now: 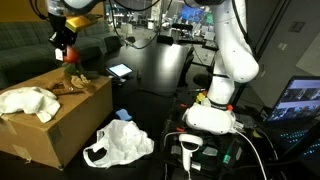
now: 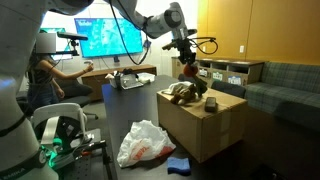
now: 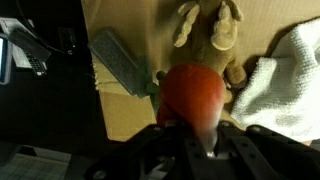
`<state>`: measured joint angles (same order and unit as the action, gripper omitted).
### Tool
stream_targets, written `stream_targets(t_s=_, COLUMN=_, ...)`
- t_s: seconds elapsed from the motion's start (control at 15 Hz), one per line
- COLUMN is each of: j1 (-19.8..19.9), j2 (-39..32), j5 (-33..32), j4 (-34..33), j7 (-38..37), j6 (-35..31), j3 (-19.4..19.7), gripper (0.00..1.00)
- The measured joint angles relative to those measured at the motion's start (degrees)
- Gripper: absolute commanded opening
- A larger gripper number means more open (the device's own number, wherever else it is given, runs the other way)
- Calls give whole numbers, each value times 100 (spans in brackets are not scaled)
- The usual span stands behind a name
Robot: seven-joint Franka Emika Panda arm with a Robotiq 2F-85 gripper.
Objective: Pick up all the objects on the table and put them on the box, then pick up all the object on the box and put them on the table
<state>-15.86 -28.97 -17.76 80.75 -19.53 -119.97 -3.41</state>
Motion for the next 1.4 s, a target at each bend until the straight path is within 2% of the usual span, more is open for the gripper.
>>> stream_targets(t_s=0.73, j1=-523, j2=-1333, j5=21, j4=-1667, j7=96, j6=604, j3=4, gripper=5)
stream_targets(t_s=1.13, j1=-594, j2=-1926, j5=26, j4=-2381, j7=86, j6=920, j3=164, gripper=5)
stream_targets(t_s=1.4, j1=-516, j2=-2053, j5=31, j4=-2788, j7=17, j6=1012, j3=356, gripper=5)
